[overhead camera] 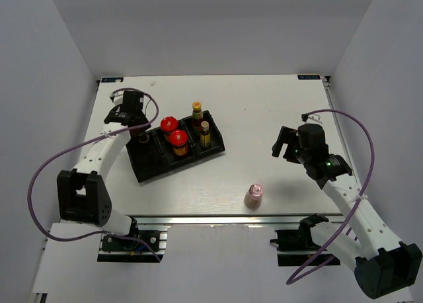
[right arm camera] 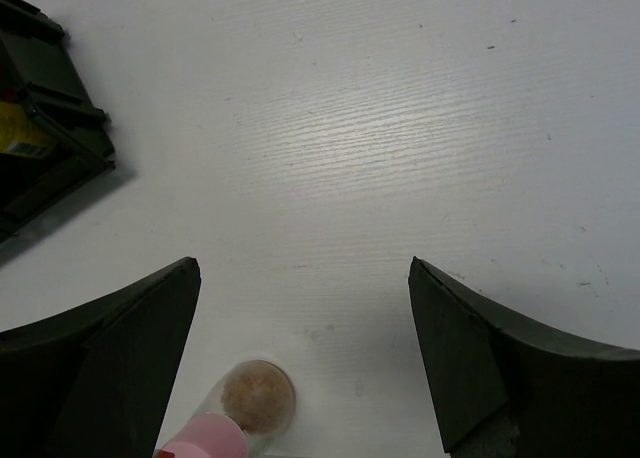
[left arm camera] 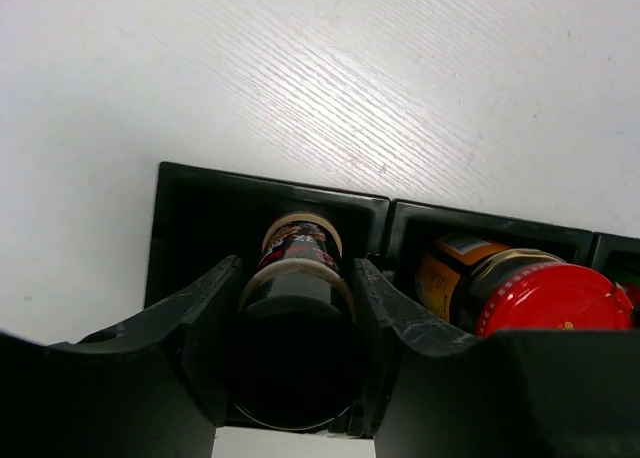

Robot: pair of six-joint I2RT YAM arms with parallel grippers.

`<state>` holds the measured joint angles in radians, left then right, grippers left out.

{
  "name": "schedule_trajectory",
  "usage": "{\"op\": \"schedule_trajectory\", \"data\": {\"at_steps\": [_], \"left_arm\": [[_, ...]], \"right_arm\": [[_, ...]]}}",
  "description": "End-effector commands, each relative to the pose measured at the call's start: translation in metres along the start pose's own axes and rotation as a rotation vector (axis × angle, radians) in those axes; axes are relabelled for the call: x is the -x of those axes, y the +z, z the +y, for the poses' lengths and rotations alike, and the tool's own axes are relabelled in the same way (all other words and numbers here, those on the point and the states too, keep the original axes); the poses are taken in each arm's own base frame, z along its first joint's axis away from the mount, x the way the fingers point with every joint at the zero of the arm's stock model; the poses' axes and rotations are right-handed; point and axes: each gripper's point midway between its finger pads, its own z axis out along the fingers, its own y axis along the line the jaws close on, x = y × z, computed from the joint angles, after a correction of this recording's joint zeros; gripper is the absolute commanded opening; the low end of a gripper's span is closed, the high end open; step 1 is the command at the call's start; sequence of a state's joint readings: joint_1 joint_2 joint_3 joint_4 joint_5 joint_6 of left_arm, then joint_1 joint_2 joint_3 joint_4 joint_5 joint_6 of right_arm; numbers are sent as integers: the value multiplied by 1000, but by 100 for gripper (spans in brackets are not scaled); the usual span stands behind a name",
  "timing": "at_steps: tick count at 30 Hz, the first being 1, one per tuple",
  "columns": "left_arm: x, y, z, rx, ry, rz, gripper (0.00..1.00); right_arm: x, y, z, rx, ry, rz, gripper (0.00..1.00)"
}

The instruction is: Organize the condiment bottles

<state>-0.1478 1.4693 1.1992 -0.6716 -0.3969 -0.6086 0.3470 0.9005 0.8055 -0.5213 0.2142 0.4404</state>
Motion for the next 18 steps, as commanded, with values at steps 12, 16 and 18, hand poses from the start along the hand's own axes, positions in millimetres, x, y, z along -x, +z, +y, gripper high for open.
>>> {"op": "schedule_trajectory", "data": {"at_steps": [12,16,18], "left_arm": [[-19,37,7,70,53,4,18],[-23,47,4,51,50,-13,26],[-25,50,5,60,48,-11,35]], "right_arm": [[3,4,-6,-30,-4,-18,89],[-1,4,-10,-46,-28,0,89],[-3,4,-10,-43,-40,10,89]]}}
